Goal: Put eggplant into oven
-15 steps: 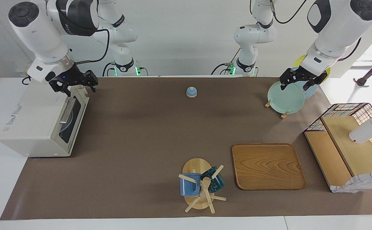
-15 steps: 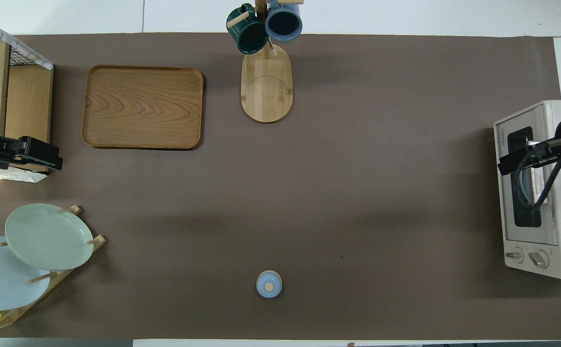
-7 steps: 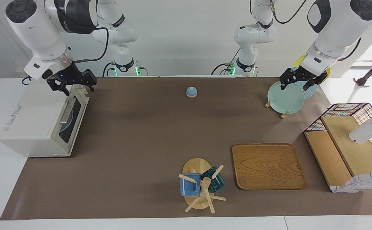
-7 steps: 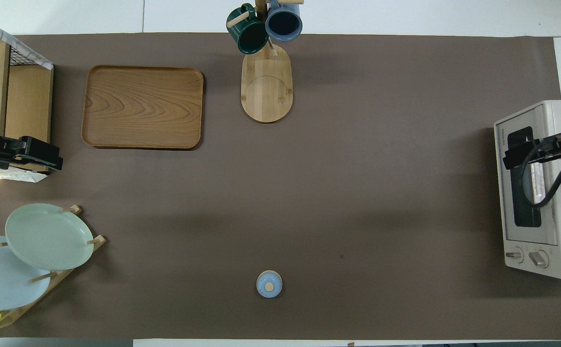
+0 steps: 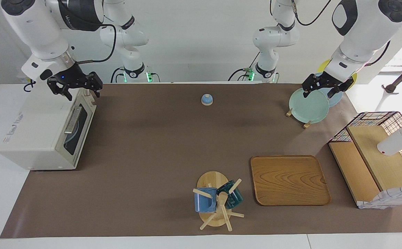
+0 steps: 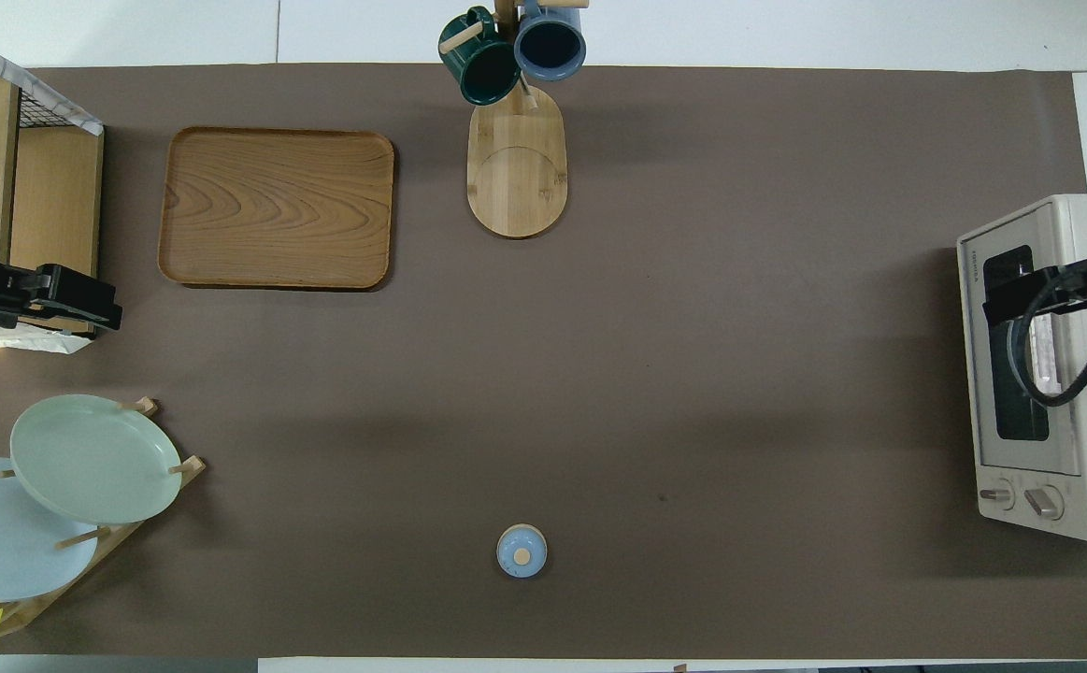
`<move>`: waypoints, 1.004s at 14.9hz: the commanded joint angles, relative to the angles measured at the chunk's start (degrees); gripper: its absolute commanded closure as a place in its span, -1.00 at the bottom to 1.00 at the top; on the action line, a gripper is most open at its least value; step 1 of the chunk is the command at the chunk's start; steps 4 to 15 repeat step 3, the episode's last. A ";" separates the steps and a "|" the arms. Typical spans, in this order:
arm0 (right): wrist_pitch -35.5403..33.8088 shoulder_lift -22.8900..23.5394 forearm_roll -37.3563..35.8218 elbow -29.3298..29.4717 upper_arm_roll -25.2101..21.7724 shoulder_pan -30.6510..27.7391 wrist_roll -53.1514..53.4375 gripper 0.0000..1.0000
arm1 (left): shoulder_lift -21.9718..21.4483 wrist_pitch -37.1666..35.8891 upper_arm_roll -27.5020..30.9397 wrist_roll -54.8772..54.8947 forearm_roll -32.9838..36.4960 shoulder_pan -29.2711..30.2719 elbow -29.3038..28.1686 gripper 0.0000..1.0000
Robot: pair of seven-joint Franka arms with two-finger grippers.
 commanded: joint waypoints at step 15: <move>-0.68 -0.01 0.51 0.81 0.45 -0.47 1.21 -1.00 | -0.30 -0.48 -0.30 0.42 1.14 0.36 -0.10 -1.00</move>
